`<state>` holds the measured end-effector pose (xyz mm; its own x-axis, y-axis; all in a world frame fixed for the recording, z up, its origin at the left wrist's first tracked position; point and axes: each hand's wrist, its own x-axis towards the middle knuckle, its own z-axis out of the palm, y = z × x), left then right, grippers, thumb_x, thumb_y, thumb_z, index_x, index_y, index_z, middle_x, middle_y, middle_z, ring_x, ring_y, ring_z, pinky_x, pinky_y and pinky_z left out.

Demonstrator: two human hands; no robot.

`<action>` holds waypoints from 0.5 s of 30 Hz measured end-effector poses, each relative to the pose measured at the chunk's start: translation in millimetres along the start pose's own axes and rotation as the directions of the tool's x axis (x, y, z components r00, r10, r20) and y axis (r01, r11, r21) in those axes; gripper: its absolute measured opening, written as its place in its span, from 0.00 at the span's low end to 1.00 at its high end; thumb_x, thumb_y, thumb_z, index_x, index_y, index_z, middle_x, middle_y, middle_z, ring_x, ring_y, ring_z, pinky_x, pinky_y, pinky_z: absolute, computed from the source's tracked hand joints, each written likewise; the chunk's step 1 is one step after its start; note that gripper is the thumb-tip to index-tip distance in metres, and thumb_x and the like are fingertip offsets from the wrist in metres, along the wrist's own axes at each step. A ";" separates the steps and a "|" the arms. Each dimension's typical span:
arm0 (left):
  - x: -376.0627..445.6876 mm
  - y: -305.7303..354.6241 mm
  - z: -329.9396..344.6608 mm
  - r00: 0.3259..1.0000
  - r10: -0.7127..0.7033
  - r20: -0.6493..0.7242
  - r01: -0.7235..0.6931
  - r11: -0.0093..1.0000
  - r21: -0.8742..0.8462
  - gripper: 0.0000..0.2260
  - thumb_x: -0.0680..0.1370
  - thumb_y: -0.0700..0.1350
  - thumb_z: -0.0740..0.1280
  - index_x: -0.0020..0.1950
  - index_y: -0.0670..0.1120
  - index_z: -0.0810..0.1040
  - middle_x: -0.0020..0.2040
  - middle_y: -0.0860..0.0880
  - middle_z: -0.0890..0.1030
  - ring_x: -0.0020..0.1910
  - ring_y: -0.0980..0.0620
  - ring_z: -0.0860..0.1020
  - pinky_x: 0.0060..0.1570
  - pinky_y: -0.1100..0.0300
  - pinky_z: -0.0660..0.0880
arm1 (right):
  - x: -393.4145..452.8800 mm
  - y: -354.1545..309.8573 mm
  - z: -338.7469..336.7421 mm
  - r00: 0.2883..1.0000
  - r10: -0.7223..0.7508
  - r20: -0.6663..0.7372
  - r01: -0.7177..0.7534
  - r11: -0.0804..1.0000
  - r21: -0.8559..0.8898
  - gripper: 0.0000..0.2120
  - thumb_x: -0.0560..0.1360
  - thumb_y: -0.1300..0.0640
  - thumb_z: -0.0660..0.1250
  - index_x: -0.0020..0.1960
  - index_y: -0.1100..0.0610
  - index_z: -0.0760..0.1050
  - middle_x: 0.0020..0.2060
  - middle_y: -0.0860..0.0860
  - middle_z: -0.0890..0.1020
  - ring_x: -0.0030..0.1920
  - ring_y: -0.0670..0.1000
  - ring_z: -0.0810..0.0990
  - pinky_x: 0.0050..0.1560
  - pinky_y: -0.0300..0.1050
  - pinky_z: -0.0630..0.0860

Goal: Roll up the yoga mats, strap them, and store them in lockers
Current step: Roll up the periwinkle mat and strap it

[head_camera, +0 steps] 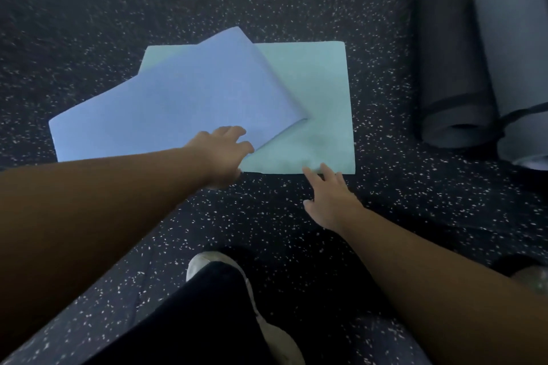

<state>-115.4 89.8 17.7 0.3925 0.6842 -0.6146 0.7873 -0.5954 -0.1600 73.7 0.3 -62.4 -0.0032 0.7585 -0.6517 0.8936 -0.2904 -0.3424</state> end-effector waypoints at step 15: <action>53.3 -16.1 80.5 0.984 -0.101 0.147 0.102 0.995 0.002 0.34 0.80 0.45 0.61 0.76 0.64 0.43 0.78 0.47 0.35 0.77 0.40 0.41 0.72 0.42 0.55 | 38.8 42.0 15.8 0.994 0.108 0.037 -0.107 0.994 -0.008 0.32 0.80 0.51 0.58 0.78 0.43 0.44 0.77 0.46 0.41 0.77 0.55 0.41 0.74 0.60 0.54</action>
<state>-145.5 102.0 -74.6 0.2370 0.6714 -0.7021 0.8219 -0.5239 -0.2235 104.0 8.3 -112.8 0.0764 0.7007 -0.7093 0.8923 -0.3655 -0.2649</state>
